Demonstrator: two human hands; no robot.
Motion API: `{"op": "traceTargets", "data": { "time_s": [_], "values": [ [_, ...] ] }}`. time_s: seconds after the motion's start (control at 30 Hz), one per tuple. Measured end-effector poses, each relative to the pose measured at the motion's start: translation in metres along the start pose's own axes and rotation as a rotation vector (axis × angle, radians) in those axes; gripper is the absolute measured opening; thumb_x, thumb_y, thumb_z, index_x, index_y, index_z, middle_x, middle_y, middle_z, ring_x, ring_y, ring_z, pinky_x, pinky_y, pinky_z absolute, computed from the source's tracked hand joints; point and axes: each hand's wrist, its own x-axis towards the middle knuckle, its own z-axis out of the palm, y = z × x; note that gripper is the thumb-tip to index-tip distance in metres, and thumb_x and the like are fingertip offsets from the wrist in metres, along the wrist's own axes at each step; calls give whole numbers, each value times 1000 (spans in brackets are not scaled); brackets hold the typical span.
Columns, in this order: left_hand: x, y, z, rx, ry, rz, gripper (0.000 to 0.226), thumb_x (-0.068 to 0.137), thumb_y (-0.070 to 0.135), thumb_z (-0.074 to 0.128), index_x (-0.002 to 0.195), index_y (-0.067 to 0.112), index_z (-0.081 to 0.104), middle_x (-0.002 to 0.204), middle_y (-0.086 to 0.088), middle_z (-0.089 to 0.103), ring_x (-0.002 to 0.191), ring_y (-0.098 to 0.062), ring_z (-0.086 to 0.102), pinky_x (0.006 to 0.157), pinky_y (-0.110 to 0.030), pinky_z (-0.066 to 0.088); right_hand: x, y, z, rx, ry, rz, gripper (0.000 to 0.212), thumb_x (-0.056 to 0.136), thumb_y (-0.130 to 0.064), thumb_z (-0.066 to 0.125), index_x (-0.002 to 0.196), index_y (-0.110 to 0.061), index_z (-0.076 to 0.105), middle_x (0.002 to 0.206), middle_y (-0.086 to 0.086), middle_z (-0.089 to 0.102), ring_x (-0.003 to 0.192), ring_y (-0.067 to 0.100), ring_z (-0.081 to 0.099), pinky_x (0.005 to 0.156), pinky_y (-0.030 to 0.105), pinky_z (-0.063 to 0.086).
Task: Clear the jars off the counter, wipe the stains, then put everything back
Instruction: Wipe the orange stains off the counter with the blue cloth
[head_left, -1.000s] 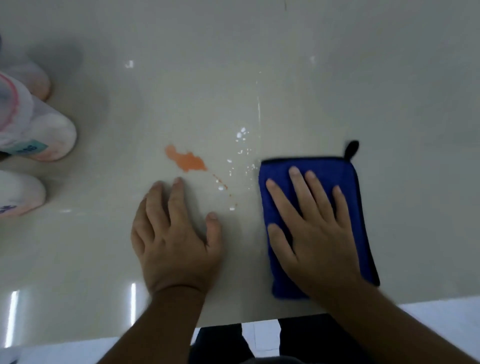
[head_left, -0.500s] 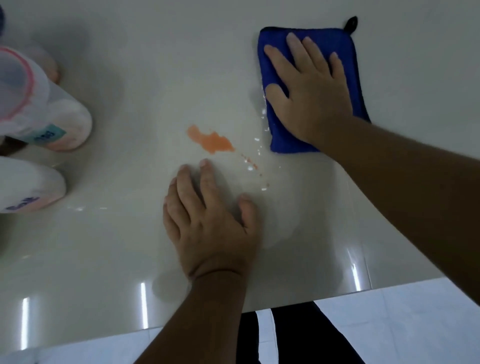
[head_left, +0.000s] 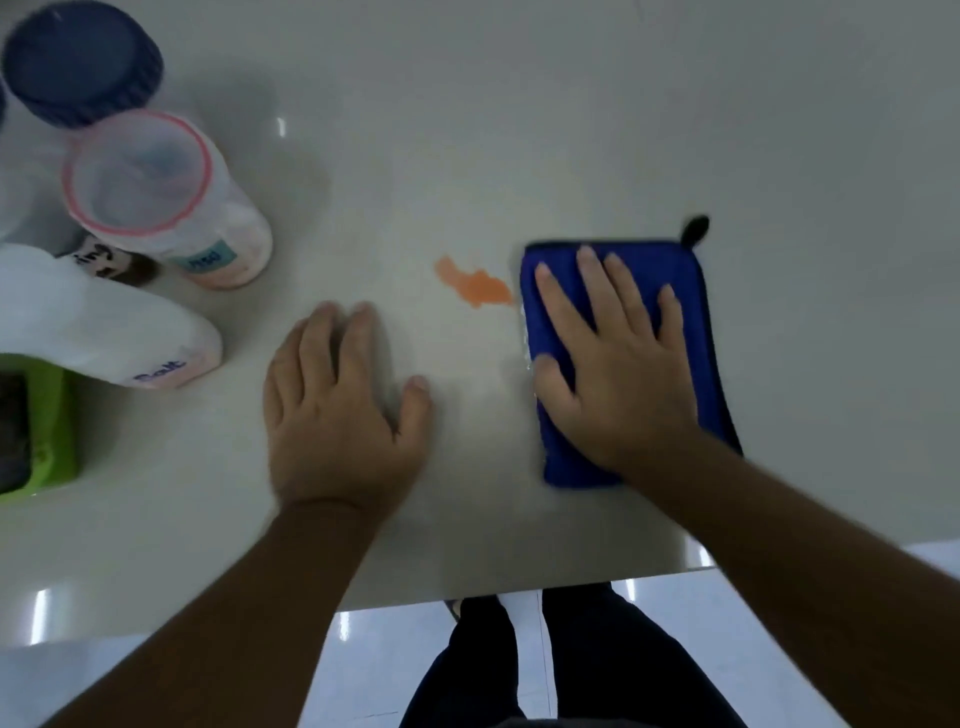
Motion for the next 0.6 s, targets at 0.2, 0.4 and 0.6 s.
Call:
{"op": "traceTargets", "data": {
  "time_s": [0.2, 0.4, 0.6],
  "values": [
    [2, -3, 6, 9, 29, 9, 72, 83, 51, 50, 147, 20, 40, 151, -13, 39, 139, -35, 32, 113, -47, 23, 125, 5, -14, 23, 58, 10, 67, 97, -54, 24, 160, -34, 15, 170, 4, 12, 156, 27, 10, 122, 60, 7],
    [2, -4, 6, 18, 28, 19, 73, 84, 52, 49, 148, 19, 39, 151, -13, 38, 138, -36, 33, 113, -48, 25, 76, -7, -10, -3, 62, 35, 65, 100, -52, 22, 161, -32, 14, 170, 4, 13, 156, 28, 11, 123, 57, 9],
    [3, -8, 14, 37, 68, 31, 73, 82, 51, 50, 148, 20, 39, 150, -12, 38, 137, -34, 34, 112, -47, 25, -46, -26, 7, 36, 36, -16, 68, 96, -52, 36, 160, -31, 24, 169, 4, 18, 156, 26, 14, 121, 60, 15]
  ]
}}
